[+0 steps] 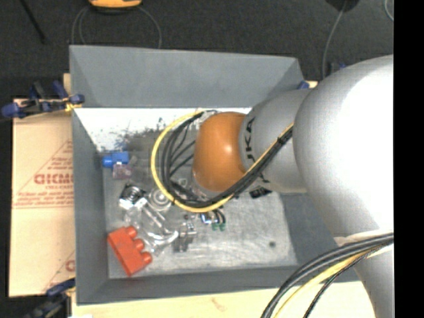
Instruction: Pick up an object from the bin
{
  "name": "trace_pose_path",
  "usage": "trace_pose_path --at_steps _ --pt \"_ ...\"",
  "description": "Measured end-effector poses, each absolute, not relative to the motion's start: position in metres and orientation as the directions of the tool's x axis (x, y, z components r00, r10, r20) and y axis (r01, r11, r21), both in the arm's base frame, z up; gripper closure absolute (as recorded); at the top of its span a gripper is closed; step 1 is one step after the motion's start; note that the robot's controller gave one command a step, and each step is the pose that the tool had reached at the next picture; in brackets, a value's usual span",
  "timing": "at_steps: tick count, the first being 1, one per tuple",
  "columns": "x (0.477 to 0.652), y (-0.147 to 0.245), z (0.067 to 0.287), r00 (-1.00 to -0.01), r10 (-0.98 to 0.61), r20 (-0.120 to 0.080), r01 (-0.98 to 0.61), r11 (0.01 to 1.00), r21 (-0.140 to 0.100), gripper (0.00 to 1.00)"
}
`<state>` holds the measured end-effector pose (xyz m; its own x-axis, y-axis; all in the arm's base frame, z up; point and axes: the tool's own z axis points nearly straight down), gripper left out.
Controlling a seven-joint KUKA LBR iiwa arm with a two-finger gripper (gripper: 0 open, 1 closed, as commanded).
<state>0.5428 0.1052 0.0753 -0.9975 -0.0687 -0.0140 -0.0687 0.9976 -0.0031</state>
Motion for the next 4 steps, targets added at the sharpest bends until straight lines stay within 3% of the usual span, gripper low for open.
trace_pose_path --at_steps 1,2,3,4 --pt "0.543 0.105 0.077 -0.997 -0.07 -0.013 -0.07 0.998 -0.001 1.0" --pt "0.526 0.135 0.237 -0.99 -0.14 -0.012 -0.14 0.99 0.0 1.0" --pt "0.51 0.144 0.146 -0.956 -0.294 0.004 -0.294 0.956 -0.001 1.0" --pt "0.478 0.237 0.205 -0.95 -0.312 -0.008 -0.312 0.95 0.005 1.0"
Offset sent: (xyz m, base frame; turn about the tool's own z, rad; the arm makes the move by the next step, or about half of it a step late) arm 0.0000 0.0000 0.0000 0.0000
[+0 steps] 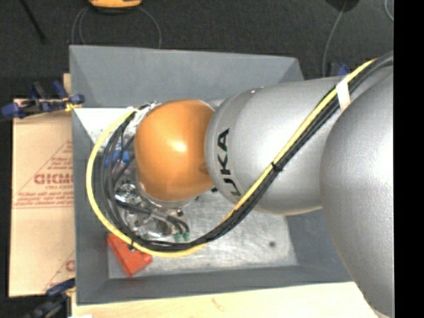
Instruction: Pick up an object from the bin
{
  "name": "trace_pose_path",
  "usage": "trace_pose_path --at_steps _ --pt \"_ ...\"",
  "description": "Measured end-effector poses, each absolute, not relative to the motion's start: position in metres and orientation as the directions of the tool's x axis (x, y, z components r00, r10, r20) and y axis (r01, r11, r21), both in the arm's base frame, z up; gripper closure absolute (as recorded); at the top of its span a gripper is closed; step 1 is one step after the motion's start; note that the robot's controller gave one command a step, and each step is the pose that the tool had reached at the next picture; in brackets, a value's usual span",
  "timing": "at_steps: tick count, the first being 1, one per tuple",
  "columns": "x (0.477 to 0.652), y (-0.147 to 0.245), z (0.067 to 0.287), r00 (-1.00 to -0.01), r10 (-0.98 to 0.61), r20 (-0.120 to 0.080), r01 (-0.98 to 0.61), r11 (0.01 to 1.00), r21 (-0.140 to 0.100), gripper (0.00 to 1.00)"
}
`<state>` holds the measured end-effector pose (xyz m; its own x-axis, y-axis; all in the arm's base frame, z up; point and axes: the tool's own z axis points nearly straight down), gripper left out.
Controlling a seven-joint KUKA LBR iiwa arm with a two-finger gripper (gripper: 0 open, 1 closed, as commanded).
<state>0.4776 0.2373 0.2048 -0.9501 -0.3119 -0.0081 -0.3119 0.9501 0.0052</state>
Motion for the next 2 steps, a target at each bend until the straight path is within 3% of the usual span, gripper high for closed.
trace_pose_path --at_steps 1,2 --pt "0.477 0.228 0.153 -0.917 -0.398 0.002 -0.398 0.917 -0.002 1.0" --pt "0.475 0.222 0.117 -0.862 -0.507 0.002 -0.507 0.862 -0.001 1.0"
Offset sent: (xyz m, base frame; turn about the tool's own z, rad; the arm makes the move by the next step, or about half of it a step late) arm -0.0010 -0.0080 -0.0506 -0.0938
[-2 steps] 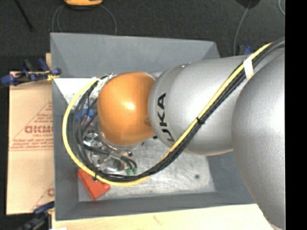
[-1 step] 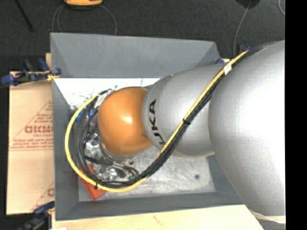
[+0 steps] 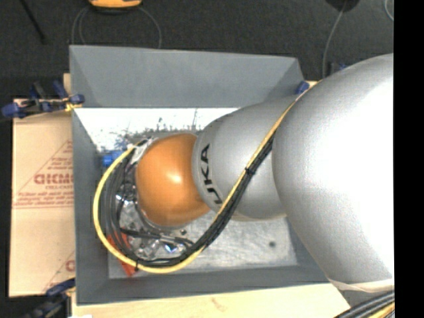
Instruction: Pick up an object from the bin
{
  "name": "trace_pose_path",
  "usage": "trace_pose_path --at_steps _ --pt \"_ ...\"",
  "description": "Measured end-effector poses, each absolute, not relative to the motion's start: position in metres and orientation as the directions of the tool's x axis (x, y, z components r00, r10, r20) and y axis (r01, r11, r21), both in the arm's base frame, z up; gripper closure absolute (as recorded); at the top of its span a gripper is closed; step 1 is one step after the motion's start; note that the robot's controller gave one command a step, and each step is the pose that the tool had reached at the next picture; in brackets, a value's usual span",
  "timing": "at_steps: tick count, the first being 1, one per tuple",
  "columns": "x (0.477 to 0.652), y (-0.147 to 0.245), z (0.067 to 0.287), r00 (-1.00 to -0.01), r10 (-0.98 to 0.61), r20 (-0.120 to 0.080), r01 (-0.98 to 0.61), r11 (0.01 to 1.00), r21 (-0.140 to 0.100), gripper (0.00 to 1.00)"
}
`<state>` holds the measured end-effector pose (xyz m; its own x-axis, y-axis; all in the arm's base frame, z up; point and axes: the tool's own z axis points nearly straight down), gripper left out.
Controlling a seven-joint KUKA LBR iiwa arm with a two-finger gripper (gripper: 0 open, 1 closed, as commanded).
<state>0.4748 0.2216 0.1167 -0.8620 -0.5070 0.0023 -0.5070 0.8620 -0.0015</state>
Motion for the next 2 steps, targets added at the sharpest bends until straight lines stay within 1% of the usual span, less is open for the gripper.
trace_pose_path --at_steps 1,2 --pt "0.474 0.222 0.11 -0.869 -0.496 0.002 -0.496 0.869 0.002 1.0" --pt "0.476 0.23 0.16 -0.883 -0.468 -0.008 -0.468 0.883 0.001 1.0"
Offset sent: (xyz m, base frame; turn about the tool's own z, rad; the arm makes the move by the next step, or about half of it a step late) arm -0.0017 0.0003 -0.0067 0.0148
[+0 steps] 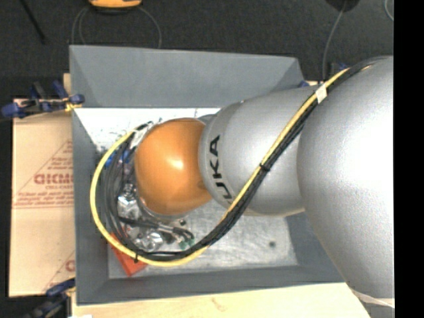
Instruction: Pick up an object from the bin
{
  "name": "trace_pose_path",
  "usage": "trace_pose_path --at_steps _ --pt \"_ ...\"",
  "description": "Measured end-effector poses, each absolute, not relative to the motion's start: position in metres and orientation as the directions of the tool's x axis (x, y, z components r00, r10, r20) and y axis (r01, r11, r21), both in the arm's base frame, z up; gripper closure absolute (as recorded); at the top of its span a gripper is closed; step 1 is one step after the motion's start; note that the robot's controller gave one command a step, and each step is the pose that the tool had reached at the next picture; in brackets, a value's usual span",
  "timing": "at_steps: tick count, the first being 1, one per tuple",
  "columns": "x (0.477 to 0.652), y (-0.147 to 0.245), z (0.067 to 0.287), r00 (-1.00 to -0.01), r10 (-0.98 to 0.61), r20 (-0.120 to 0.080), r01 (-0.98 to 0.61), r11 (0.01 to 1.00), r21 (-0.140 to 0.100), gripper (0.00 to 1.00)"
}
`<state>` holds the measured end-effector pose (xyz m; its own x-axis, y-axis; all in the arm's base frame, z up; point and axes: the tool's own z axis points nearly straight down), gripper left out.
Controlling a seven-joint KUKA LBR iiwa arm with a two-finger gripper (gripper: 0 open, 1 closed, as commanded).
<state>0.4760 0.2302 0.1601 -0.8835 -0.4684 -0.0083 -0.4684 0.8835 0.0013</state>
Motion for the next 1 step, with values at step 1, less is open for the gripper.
trace_pose_path --at_steps 1 --pt "0.4844 0.229 0.1322 -0.842 -0.539 0.002 -0.539 0.842 -0.002 1.0"
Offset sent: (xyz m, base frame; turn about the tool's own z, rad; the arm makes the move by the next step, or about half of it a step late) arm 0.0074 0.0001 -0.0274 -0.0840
